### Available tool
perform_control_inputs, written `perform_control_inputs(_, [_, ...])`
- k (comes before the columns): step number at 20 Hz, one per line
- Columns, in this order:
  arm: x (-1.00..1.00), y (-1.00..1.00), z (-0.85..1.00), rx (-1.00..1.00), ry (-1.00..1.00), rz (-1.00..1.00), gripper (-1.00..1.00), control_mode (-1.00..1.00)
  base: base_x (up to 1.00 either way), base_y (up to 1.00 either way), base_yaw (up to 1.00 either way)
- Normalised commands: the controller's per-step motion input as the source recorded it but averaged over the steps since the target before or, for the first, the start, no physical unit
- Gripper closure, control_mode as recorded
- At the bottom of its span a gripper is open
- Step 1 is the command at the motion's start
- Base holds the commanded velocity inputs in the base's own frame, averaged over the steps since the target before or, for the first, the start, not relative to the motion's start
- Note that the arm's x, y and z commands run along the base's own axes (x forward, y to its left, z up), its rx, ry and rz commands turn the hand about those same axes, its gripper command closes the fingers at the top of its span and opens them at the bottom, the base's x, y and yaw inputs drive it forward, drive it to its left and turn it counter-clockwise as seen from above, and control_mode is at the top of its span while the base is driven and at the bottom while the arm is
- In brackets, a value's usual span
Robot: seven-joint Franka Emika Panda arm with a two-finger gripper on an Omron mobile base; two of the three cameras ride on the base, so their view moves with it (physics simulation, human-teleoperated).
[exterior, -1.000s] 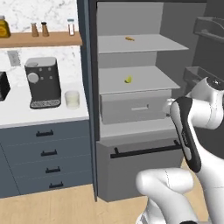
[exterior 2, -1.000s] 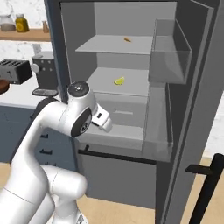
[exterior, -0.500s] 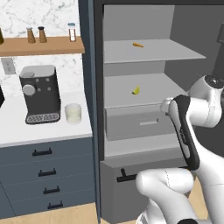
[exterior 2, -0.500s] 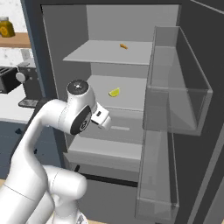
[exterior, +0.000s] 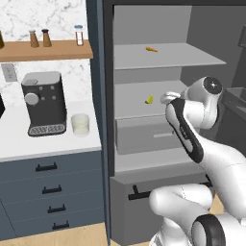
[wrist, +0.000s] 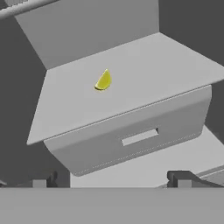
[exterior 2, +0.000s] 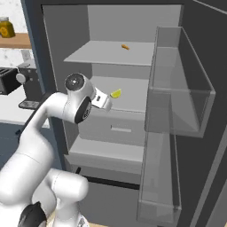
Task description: Grab a lemon wedge from the fridge and one ice cube from the ice bowl, and put them in the glass of lemonade.
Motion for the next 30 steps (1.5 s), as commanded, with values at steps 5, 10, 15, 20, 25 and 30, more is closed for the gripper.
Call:
perform_control_inputs(5, [0.91, 0.0, 0.19, -0.01, -0.02, 0.0, -1.0, -1.0, 0.0, 0.0, 0.0])
perform_control_inputs(10, [0.29, 0.01, 0.0, 0.0, 0.0, 0.0, -1.0, -1.0, 0.0, 0.0, 0.0])
perform_control_inputs(15, [0.25, 0.12, -0.14, -0.06, 0.05, 0.0, -1.0, -1.0, 0.0, 0.0, 0.0])
perform_control_inputs(20, [0.66, 0.01, -0.23, -0.05, 0.05, 0.0, -1.0, -1.0, 0.0, 0.0, 0.0])
perform_control_inputs(25, [0.64, 0.0, -0.23, -0.03, 0.07, 0.0, -1.0, -1.0, 0.0, 0.0, 0.0])
perform_control_inputs(30, [0.54, 0.0, -0.26, -0.01, 0.06, 0.0, -1.0, -1.0, 0.0, 0.0, 0.0])
